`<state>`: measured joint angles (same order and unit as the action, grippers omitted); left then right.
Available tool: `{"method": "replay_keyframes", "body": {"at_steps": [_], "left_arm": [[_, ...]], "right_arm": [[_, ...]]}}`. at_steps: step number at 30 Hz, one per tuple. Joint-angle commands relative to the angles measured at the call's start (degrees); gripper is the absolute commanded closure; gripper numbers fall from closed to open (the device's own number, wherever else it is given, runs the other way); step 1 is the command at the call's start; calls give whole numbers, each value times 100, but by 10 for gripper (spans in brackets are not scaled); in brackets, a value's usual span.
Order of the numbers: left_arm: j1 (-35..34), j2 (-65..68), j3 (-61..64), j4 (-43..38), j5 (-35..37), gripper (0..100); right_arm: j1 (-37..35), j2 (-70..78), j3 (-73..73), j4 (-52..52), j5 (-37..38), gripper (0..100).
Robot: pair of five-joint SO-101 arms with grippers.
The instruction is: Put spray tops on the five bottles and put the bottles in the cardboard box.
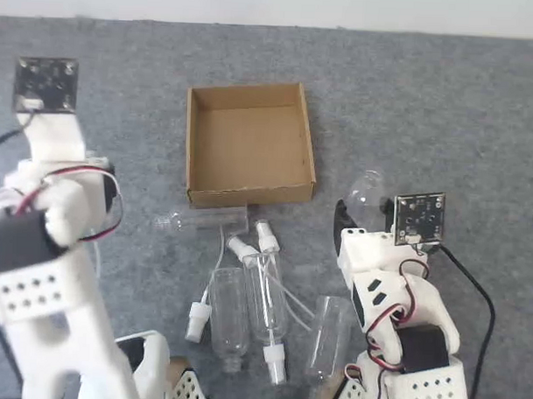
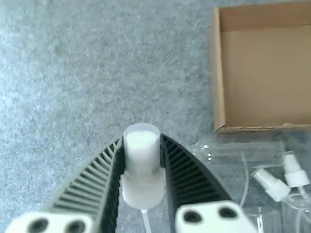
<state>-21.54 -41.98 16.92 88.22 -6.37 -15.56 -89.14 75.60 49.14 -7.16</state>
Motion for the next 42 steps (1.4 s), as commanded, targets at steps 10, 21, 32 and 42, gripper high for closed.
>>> {"method": "replay_keyframes", "body": {"at_steps": [10, 21, 32, 42], "left_arm": [[932, -1389, 708, -870, 782, 989], [1908, -2198, 1077, -1670, 1477, 989], [2734, -2497, 1077, -2585, 2312, 989], [3455, -2875, 1077, -3288, 2620, 989]], "right_arm": [[-567, -145, -229, 189, 440, 916], [-884, -145, -229, 198, 475, 916], [-1411, -1033, -211, 567, 545, 916], [-1921, -1481, 308, 312, 1292, 916]]}}
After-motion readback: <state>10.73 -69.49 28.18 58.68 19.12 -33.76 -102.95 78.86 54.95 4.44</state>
